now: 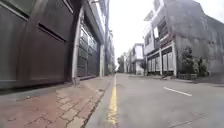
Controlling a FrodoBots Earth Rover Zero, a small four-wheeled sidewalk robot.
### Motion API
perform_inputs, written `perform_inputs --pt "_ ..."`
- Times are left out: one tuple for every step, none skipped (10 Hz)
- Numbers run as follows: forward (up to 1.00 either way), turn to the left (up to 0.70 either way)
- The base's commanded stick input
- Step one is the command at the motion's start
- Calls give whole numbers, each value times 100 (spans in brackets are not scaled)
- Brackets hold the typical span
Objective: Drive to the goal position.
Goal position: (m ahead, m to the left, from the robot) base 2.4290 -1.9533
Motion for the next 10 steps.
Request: perform_inputs --pt "45 0" --pt "45 0" --pt "45 0" --pt "45 0" --pt "45 0" --pt "48 0" --pt "48 0" --pt "48 -18" --pt "48 -47" --pt "48 -29"
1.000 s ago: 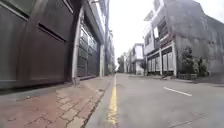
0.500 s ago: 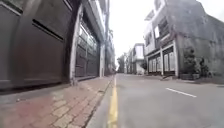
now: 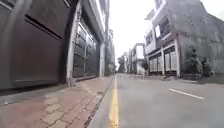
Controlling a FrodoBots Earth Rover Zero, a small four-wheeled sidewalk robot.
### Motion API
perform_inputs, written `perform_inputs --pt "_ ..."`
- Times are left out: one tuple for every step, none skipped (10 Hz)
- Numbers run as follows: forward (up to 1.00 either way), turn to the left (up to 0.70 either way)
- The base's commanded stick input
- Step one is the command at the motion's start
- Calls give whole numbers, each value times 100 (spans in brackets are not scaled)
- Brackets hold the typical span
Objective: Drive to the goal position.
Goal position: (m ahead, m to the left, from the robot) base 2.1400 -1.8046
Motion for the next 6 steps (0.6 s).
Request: perform_inputs --pt "48 -11" --pt "48 0" --pt "48 0" --pt "48 0" --pt "48 0" --pt "48 0"
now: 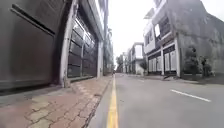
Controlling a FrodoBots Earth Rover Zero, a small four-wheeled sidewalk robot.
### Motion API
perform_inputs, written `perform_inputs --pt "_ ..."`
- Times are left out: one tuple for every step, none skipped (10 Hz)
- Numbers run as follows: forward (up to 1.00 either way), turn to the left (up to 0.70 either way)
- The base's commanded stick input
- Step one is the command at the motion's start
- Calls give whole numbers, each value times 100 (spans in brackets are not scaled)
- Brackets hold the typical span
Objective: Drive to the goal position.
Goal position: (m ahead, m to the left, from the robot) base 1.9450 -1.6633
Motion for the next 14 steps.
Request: perform_inputs --pt "48 0" --pt "48 0" --pt "48 0" --pt "48 0" --pt "48 0" --pt "48 0" --pt "48 0" --pt "48 0" --pt "48 -32" --pt "48 -48" --pt "48 -37" --pt "48 -12" --pt "48 0" --pt "48 0"
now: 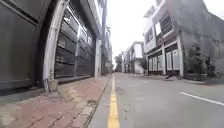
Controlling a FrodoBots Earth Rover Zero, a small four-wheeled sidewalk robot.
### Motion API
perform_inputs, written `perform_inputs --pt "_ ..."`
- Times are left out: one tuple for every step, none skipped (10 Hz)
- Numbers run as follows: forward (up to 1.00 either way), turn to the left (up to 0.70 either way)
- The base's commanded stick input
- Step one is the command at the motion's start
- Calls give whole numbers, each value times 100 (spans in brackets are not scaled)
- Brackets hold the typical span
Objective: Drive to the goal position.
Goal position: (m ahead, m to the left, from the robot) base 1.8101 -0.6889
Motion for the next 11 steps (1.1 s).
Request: perform_inputs --pt "48 0" --pt "48 0" --pt "48 0" --pt "48 0" --pt "48 0" --pt "48 0" --pt "48 0" --pt "48 0" --pt "48 0" --pt "48 0" --pt "48 0"
